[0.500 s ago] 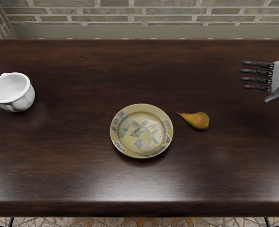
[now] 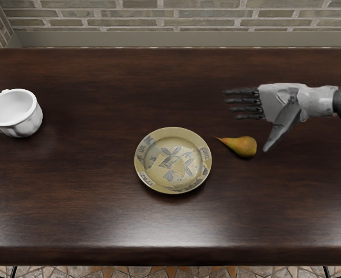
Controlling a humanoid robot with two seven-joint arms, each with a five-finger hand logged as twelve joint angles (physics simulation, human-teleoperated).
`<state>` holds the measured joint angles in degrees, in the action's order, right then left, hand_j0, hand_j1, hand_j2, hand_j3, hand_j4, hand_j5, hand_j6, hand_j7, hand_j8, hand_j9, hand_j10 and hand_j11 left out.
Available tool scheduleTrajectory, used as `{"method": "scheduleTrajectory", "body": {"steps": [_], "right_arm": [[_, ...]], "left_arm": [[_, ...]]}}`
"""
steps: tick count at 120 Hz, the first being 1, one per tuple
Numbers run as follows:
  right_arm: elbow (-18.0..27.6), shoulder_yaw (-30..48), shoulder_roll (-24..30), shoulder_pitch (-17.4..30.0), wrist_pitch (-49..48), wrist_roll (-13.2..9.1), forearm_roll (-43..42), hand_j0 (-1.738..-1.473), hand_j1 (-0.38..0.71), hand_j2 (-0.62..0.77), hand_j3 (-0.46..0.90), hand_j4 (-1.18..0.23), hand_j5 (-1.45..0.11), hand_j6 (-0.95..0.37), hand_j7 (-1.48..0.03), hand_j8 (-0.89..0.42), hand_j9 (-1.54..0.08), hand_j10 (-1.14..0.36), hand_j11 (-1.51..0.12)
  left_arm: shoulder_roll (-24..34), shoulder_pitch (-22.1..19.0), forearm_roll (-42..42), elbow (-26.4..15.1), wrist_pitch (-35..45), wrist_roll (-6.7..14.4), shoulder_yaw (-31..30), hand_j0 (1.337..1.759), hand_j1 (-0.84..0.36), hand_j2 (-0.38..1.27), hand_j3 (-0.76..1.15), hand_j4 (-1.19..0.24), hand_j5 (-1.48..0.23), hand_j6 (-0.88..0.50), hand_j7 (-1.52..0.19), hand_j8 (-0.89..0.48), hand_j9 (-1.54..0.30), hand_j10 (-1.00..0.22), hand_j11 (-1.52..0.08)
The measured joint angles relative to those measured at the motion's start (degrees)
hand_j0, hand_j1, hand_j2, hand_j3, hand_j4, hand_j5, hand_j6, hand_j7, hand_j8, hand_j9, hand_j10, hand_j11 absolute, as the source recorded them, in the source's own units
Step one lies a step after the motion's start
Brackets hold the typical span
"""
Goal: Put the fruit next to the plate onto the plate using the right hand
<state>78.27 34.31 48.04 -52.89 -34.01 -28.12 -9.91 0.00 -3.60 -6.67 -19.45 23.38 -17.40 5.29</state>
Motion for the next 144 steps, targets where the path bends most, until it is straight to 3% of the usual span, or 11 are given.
{"method": "scheduleTrajectory", "body": {"steps": [12, 31, 65, 102, 125, 144], "right_arm": [[5.8, 0.0, -1.7, -1.5, 7.0, -4.2, -5.1, -1.658, -0.35, 0.00, 0.00, 0.00, 0.00, 0.00, 0.00, 0.00, 0.00, 0.00, 0.00], [10.3, -0.3, -6.8, -1.8, 20.5, -6.3, -18.1, -1.658, -0.35, 0.00, 0.00, 0.00, 0.00, 0.00, 0.00, 0.00, 0.00, 0.00, 0.00], [12.5, -4.9, -11.1, 1.8, 35.3, -6.8, -37.2, -1.658, -0.35, 0.00, 0.00, 0.00, 0.00, 0.00, 0.00, 0.00, 0.00, 0.00, 0.00], [14.4, -12.0, -12.3, 3.6, 48.4, -6.9, -48.3, -1.658, -0.35, 0.00, 0.00, 0.00, 0.00, 0.00, 0.00, 0.00, 0.00, 0.00, 0.00], [14.3, -16.6, -12.5, 2.1, 50.9, -6.9, -50.8, -1.658, -0.35, 0.00, 0.00, 0.00, 0.00, 0.00, 0.00, 0.00, 0.00, 0.00, 0.00], [12.6, -23.2, -12.4, -2.9, 50.9, -6.9, -48.0, -1.658, -0.35, 0.00, 0.00, 0.00, 0.00, 0.00, 0.00, 0.00, 0.00, 0.00, 0.00]], "left_arm": [[0.0, 0.0, 0.0, 0.0, 0.0, 0.0, 0.0, 1.658, 0.35, 0.00, 0.00, 0.00, 0.00, 0.00, 0.00, 0.00, 0.00, 0.00, 0.00], [0.0, 0.0, 0.0, 0.0, 0.0, 0.0, 0.0, 1.658, 0.35, 0.00, 0.00, 0.00, 0.00, 0.00, 0.00, 0.00, 0.00, 0.00, 0.00], [0.0, 0.0, 0.0, 0.0, 0.0, 0.0, 0.0, 1.658, 0.35, 0.00, 0.00, 0.00, 0.00, 0.00, 0.00, 0.00, 0.00, 0.00, 0.00], [0.0, 0.0, 0.0, 0.0, 0.0, 0.0, 0.0, 1.658, 0.35, 0.00, 0.00, 0.00, 0.00, 0.00, 0.00, 0.00, 0.00, 0.00, 0.00], [0.0, 0.0, 0.0, 0.0, 0.0, 0.0, 0.0, 1.658, 0.35, 0.00, 0.00, 0.00, 0.00, 0.00, 0.00, 0.00, 0.00, 0.00, 0.00], [0.0, 0.0, 0.0, 0.0, 0.0, 0.0, 0.0, 1.658, 0.35, 0.00, 0.00, 0.00, 0.00, 0.00, 0.00, 0.00, 0.00, 0.00, 0.00]]}}
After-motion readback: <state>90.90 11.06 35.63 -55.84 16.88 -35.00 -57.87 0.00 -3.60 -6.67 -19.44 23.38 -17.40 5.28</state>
